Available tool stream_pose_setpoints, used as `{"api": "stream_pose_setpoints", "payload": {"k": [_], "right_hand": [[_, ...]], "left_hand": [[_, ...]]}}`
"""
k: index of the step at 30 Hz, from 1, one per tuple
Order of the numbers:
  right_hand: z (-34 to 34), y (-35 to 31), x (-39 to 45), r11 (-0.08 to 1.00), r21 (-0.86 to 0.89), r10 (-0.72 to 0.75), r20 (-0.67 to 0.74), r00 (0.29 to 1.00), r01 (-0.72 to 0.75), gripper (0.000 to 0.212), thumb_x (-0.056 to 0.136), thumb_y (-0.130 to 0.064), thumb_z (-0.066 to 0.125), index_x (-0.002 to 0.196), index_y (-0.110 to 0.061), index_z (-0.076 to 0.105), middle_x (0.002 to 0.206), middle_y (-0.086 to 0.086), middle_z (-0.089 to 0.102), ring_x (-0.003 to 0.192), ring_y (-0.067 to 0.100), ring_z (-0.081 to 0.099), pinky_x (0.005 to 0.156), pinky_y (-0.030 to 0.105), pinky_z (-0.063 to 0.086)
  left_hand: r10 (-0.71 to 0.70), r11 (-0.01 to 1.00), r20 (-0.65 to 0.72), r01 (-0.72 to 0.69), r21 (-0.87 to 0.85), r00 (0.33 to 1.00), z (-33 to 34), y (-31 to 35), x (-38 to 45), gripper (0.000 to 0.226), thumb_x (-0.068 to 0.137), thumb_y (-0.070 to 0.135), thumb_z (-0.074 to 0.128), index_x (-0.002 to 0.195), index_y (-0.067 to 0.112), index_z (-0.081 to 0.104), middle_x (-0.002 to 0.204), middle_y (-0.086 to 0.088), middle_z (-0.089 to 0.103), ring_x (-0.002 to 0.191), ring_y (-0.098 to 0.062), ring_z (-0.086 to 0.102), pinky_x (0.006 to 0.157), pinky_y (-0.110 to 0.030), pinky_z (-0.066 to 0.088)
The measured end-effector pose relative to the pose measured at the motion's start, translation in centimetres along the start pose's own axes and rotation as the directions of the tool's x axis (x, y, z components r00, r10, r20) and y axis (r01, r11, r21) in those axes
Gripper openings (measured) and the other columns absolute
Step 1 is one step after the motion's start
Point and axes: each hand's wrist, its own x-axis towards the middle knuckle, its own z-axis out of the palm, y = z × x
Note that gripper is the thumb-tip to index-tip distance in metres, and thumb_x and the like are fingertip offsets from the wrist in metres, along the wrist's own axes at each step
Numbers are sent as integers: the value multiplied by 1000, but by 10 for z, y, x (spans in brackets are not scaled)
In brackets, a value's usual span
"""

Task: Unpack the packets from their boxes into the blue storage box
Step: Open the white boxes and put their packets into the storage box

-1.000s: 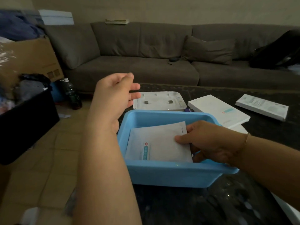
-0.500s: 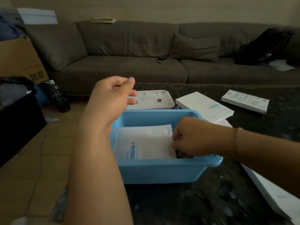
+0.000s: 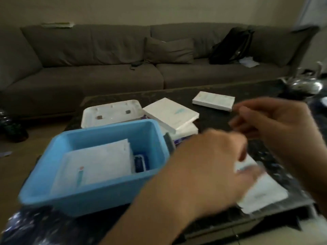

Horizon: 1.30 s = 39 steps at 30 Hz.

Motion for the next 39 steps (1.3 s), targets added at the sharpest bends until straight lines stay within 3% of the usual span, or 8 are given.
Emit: {"api": "stream_pose_setpoints", "payload": {"k": [6, 12, 16, 19, 22, 26, 31, 39], "right_hand": [[-52, 104, -30, 985, -107, 109, -198, 974, -132, 14, 92, -13, 58, 91, -24, 68, 72, -6, 72, 58, 12, 69, 63, 39, 60], [-71, 132, -59, 980, -177, -118, -133, 984, 94, 19, 89, -7, 66, 88, -26, 70, 68, -10, 71, 59, 4, 67, 56, 13, 53], [-67, 135, -87, 795, -387, -486, 52, 872, 467, 8, 83, -16, 67, 81, -19, 73, 75, -14, 68, 65, -3, 63, 60, 14, 50], [-50, 139, -93, 671, -483, -557, 172, 813, 562, 11, 84, -19, 66, 88, -20, 76, 100, -8, 75, 74, 6, 70, 58, 25, 57], [-34, 139, -82, 621, -582, -456, 277, 846, 525, 26, 92, -28, 53, 109, -22, 71, 116, -7, 71, 72, 10, 70, 51, 25, 55], [-21, 143, -68, 540, -694, -352, 327, 877, 475, 35, 91, -33, 40, 107, -23, 70, 97, -6, 72, 47, 10, 58, 36, 20, 41], [-22, 150, -69, 518, -666, -475, 297, 828, 536, 28, 92, -23, 47, 99, -19, 73, 88, -5, 72, 52, 13, 60, 41, 26, 48], [-57, 127, -100, 440, -586, -679, 279, 680, 680, 27, 98, -12, 51, 96, -9, 78, 104, 6, 75, 61, 18, 66, 48, 33, 48]], "left_hand": [[116, 955, 257, -179, 235, 959, 128, -16, 18, 57, 88, 54, 62, 134, 24, 49, 142, 2, 43, 127, -22, 40, 108, -44, 37], [221, 965, -115, -201, 167, 968, 150, -40, 8, 18, 87, 43, 64, 97, 28, 67, 100, 13, 68, 93, -6, 60, 76, -28, 56], [118, 993, -339, -120, 14, 933, 142, -39, 12, 20, 93, 36, 60, 87, 23, 75, 87, 14, 74, 79, 1, 67, 66, -28, 57], [-3, 984, -430, -73, -160, 903, 128, -35, 16, 22, 90, 38, 61, 86, 23, 77, 86, 18, 73, 81, 4, 68, 66, -23, 57], [-49, 961, -474, -88, -262, 879, 114, -34, 18, 22, 91, 36, 62, 88, 20, 77, 89, 19, 72, 89, 4, 69, 66, -16, 56], [-13, 962, -484, -122, -246, 875, 108, -32, 18, 23, 90, 34, 63, 90, 18, 78, 85, 16, 74, 84, 3, 70, 68, -16, 56], [-40, 965, -499, -97, -245, 866, 112, -30, 18, 23, 90, 35, 65, 90, 18, 79, 82, 16, 74, 79, 5, 69, 64, -16, 57], [-102, 949, -443, -45, -311, 891, 110, -24, 18, 18, 89, 30, 69, 84, 18, 81, 70, 13, 73, 65, -7, 70, 55, -30, 57]]}}
